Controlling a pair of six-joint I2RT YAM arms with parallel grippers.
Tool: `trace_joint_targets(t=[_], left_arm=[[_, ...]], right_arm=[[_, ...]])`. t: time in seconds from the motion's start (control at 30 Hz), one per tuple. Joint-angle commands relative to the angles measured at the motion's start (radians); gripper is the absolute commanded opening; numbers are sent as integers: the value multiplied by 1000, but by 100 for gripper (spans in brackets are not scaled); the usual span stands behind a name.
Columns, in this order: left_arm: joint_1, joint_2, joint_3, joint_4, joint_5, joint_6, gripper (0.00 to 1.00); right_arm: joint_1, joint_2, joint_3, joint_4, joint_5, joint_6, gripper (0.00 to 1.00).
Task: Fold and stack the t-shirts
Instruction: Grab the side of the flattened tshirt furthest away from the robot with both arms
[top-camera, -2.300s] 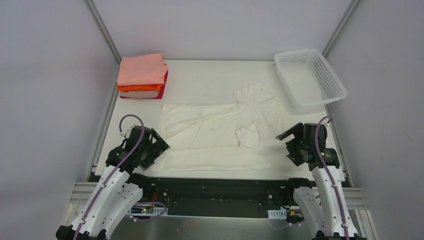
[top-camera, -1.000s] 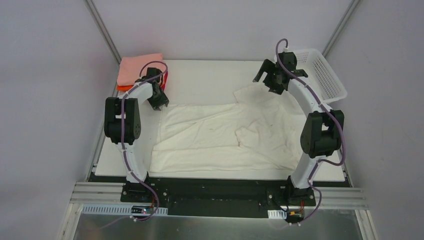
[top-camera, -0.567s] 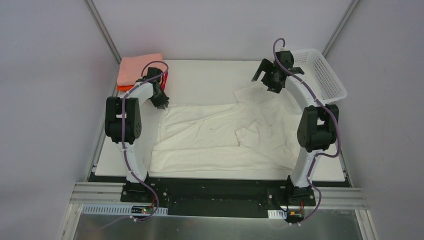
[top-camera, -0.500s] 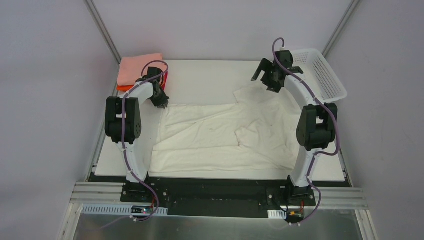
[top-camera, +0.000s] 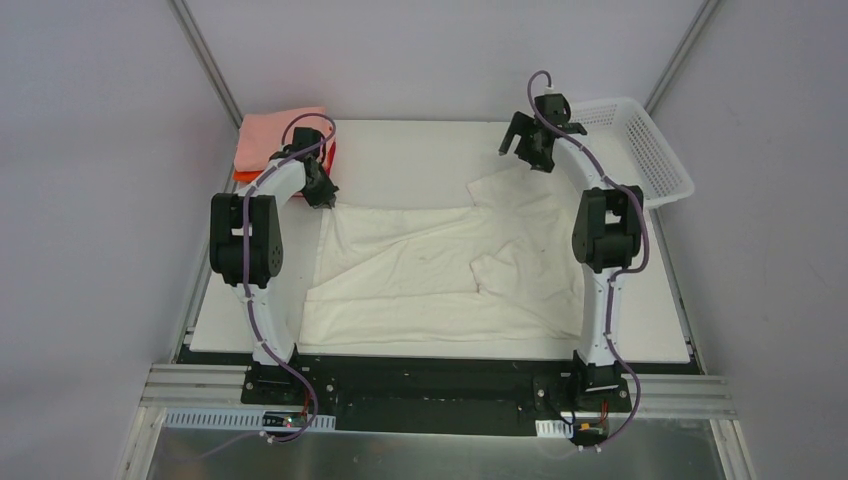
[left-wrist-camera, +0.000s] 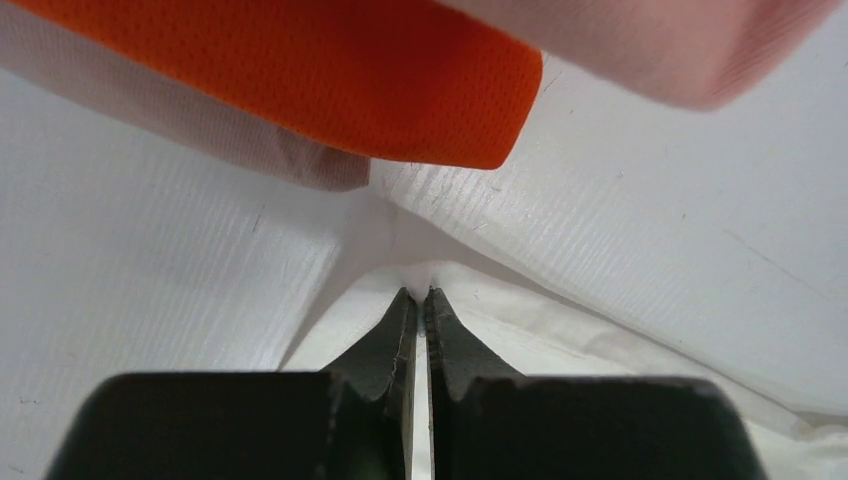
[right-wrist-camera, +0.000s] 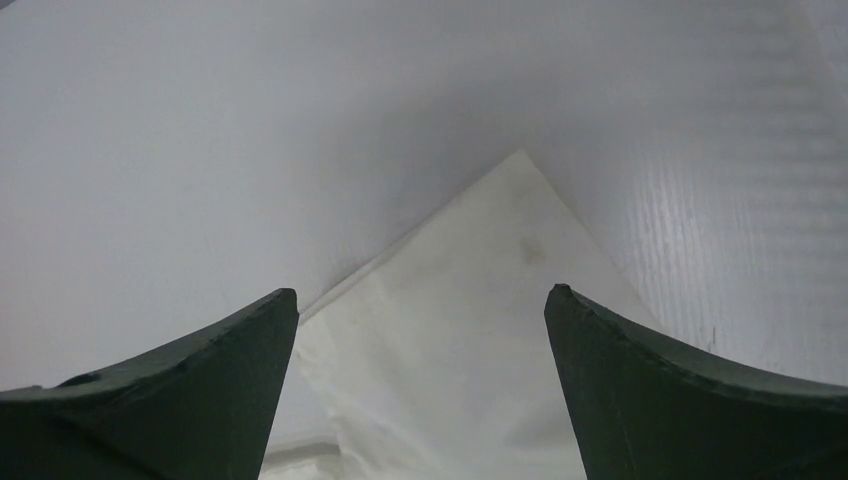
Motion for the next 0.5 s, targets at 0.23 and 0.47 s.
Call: trace_joint_targets(t=[0.23,0.47], left_arm=[[75,20,55,-10,195,16,0],[89,63,144,-48,301,33,0]], right_arm=[[-5,227,272,-23,70,-145,94],[-4,285,311,1,48,-154,90]])
